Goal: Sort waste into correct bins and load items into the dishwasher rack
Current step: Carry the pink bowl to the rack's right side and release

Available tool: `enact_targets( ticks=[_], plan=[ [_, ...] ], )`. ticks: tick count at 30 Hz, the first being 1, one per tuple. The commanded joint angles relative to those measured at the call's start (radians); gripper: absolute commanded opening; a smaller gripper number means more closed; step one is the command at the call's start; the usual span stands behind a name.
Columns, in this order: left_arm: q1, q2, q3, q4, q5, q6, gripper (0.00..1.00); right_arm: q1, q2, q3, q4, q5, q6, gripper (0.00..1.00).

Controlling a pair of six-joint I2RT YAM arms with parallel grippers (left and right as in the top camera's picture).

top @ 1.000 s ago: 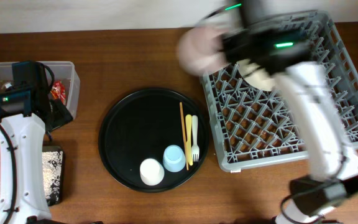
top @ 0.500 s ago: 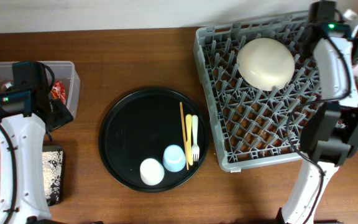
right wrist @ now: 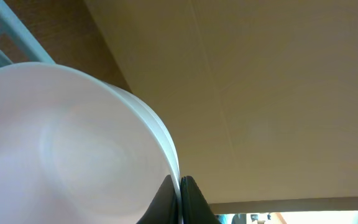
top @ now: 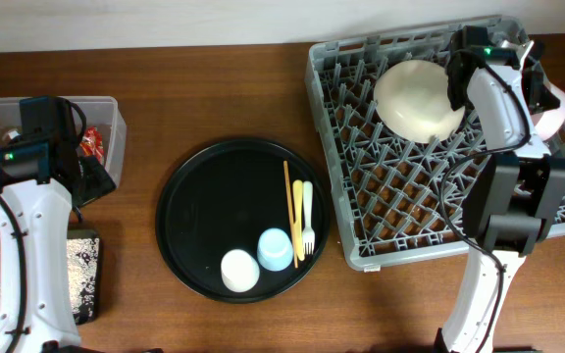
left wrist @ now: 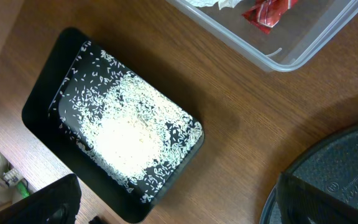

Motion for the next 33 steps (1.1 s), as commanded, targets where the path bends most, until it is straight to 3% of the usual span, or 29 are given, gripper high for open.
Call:
enact_targets(
  ticks=[1,5,7,14,21,26,30,32,33],
  plan=[
    [0.002,-0.008,0.007,-0.002,-0.010,-0.002,0.99,-0.006,0.002,-0.007,-0.035,0.005,-0.012,0.04],
    [0.002,-0.008,0.007,-0.002,-0.010,-0.002,0.99,-0.027,0.002,-0.020,-0.068,-0.078,-0.008,0.04],
    [0.002,-0.008,0.007,-0.002,-0.010,-0.002,0.99,-0.033,0.002,-0.023,-0.064,0.011,-0.014,0.04],
    [0.002,-0.008,0.007,-0.002,-0.010,-0.002,0.99,-0.030,0.003,-0.025,-0.038,-0.196,-0.017,0.04],
    [0.002,-0.008,0.007,-0.002,-0.010,-0.002,0.99,0.031,0.003,-0.025,0.029,-0.217,-0.066,0.04],
    [0.002,-0.008,0.007,-0.002,-0.010,-0.002,0.99,0.080,0.003,-0.025,0.056,-0.402,-0.066,0.04],
    [0.002,-0.008,0.007,-0.002,-0.010,-0.002,0.99,0.110,0.003,-0.025,0.056,-0.425,-0.066,0.05],
    [0.002,-0.008,0.007,-0.002,-0.010,-0.002,0.99,0.133,0.003,-0.025,0.061,-0.425,-0.066,0.06],
    [0.002,-0.008,0.007,-0.002,-0.010,-0.002,0.99,0.140,0.003,-0.025,0.064,-0.433,-0.066,0.14]
  ],
)
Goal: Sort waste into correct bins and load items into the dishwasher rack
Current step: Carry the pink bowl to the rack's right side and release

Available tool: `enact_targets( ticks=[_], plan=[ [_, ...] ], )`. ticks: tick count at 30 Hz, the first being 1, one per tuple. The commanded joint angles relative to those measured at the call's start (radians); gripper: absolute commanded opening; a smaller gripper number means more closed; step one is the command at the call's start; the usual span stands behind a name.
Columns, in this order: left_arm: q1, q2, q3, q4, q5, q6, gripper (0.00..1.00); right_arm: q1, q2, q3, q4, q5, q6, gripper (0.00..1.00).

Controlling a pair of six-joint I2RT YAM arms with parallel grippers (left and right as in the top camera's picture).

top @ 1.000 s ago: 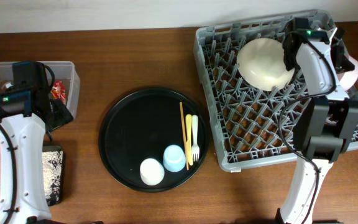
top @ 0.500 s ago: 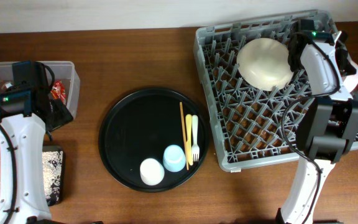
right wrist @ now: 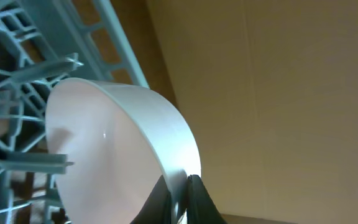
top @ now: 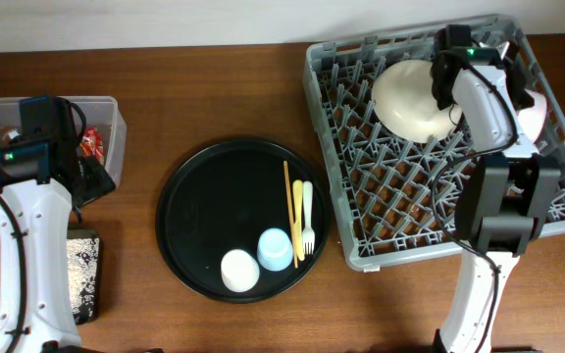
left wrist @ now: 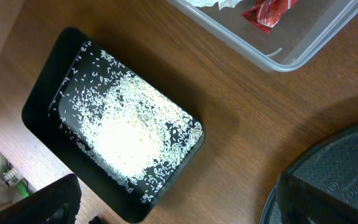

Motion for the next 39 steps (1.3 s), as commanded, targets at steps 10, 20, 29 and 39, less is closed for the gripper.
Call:
enact_targets(
  ticks=[10,20,29,39],
  plan=[
    [0.002,-0.008,0.007,-0.002,-0.010,-0.002,0.99,-0.041,-0.086,0.377,-0.247,-0.918,0.037,0.78],
    [0.002,-0.008,0.007,-0.002,-0.010,-0.003,0.99,-0.316,-0.069,-0.005,-0.086,-1.162,0.055,0.04],
    [0.002,-0.008,0.007,-0.002,-0.010,-0.002,0.99,-0.519,-0.244,0.343,-0.324,-1.132,0.165,0.07],
    [0.002,-0.008,0.007,-0.002,-0.010,-0.002,0.99,-0.723,0.037,0.325,-0.216,-1.133,0.199,0.16]
  ],
)
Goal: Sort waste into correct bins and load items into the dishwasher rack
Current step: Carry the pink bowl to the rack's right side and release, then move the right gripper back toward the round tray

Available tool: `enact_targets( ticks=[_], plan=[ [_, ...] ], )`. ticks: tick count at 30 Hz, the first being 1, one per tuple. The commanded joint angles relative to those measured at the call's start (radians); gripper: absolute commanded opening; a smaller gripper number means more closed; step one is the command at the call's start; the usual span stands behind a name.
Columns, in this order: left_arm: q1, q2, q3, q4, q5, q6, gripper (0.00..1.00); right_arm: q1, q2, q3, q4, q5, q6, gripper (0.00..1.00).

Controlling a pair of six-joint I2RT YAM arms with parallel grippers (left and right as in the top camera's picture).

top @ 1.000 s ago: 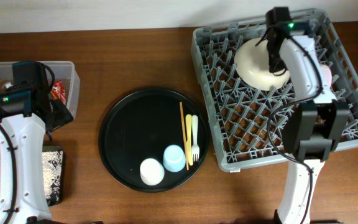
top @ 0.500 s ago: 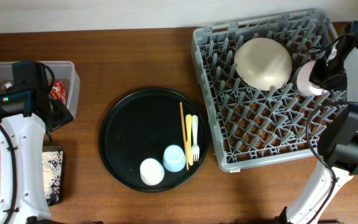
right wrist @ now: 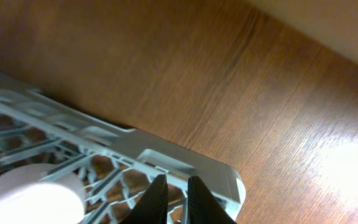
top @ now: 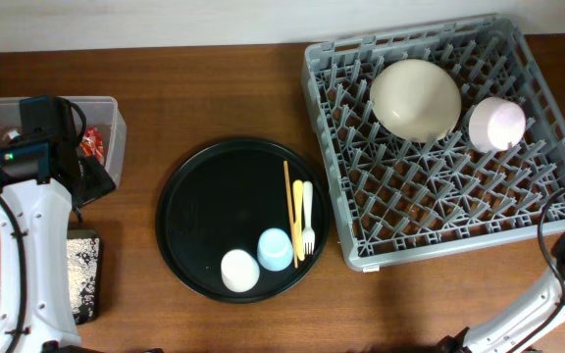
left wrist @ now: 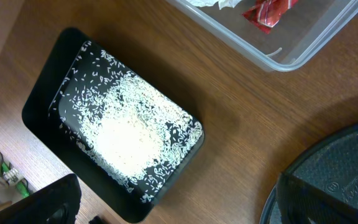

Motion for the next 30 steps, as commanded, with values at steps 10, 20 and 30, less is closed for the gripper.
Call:
enact_targets(
  ticks=[10,20,30],
  plan=[
    [0.002,-0.008,0.007,-0.001,-0.010,-0.002,0.99,-0.055,0.122,-0.116,-0.172,0.096,0.018,0.17],
    [0.002,-0.008,0.007,-0.001,-0.010,-0.003,0.99,0.402,-0.106,0.645,-0.401,-0.590,-0.232,0.38],
    [0.002,-0.008,0.007,-0.001,-0.010,-0.002,0.99,1.221,-0.529,-0.355,-0.316,-0.169,-0.167,0.42]
  ],
)
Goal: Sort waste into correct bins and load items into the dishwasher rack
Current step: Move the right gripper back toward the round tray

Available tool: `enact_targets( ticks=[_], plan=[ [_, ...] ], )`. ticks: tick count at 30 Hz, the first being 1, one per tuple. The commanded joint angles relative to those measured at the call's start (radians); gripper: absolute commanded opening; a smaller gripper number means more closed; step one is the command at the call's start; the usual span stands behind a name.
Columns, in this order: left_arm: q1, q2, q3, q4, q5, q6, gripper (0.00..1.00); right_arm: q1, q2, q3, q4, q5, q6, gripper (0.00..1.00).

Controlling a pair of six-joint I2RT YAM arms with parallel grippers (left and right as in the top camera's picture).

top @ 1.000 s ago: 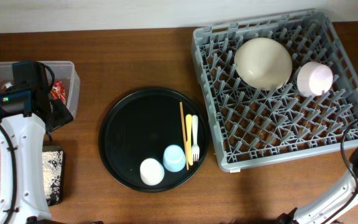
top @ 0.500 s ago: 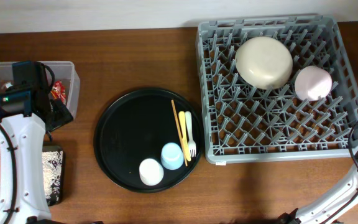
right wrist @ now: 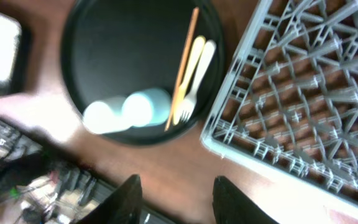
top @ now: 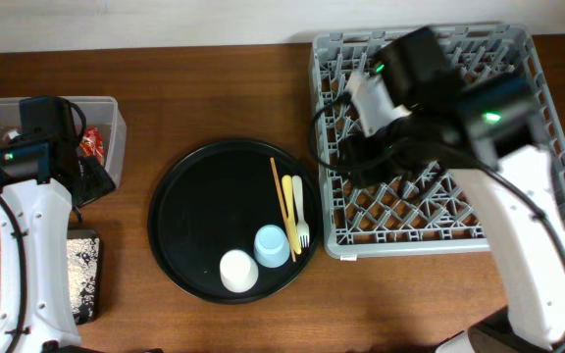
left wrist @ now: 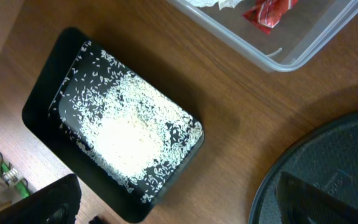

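A black round tray (top: 170,186) holds orange chopsticks (top: 281,196), a pale yellow fork (top: 300,211), a blue cup (top: 273,245) and a white cup (top: 237,271). The grey dishwasher rack (top: 518,226) stands to its right. My right gripper (right wrist: 176,202) is open and empty, high above the rack's left side, looking down on the chopsticks (right wrist: 182,68), fork (right wrist: 194,81) and both cups. My right arm hides the rack's contents in the overhead view. Open and empty as well, my left gripper (left wrist: 182,205) hangs at the far left between the bins.
A clear plastic bin (top: 106,108) at the far left holds a red wrapper (left wrist: 269,12) and white scraps. A black bin (left wrist: 123,124) full of rice grains lies in front of it. The tray's rim (left wrist: 263,186) reaches close to both bins.
My right gripper was shut at the rack's far outer edge; now it is open above the rack's left part. The tray and rack have shifted slightly left. The left arm is unchanged.
My right gripper held a pink cup over the rack's far right corner, then lower among the rack's pegs. A second ago the cup sat in the rack beside a cream bowl and the arm was away. Now the arm is back over the rack, open.
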Motion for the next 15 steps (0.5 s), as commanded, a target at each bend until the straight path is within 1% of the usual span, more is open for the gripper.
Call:
enact_targets(
  ticks=[1,2,3,4,5,7,10,11,14,15],
  plan=[
    [0.002,-0.008,0.008,0.000,-0.010,-0.002,0.99,0.011,0.034,-0.283,0.186,0.068,0.053,0.47],
    [0.002,-0.008,0.008,0.000,-0.010,-0.002,0.99,0.011,0.034,-0.374,0.286,0.069,0.068,0.55],
    [0.002,-0.008,0.008,0.000,-0.010,-0.002,0.99,0.011,0.034,-0.454,0.392,0.086,0.080,0.60],
    [0.002,-0.008,0.008,0.000,-0.010,-0.002,0.99,0.011,0.035,-0.521,0.489,0.159,0.119,0.60],
    [0.002,-0.008,0.008,0.000,-0.010,-0.002,0.99,0.011,0.035,-0.584,0.592,0.197,0.121,0.60],
    [0.002,-0.008,0.008,0.000,-0.010,-0.002,0.99,0.011,0.053,-0.684,0.802,0.206,0.126,0.56],
    [0.002,-0.008,0.008,0.000,-0.010,-0.003,0.99,0.011,0.127,-0.710,0.956,0.259,0.143,0.56],
    [0.002,-0.008,0.008,0.000,-0.010,-0.002,0.99,0.011,0.169,-0.710,1.046,0.314,0.143,0.56],
    [0.002,-0.008,0.008,0.000,-0.010,-0.002,0.99,0.010,0.231,-0.710,1.162,0.401,0.143,0.55],
    [0.002,-0.008,0.008,0.000,-0.010,-0.002,0.99,0.010,0.248,-0.710,1.185,0.413,0.145,0.52]
  ],
)
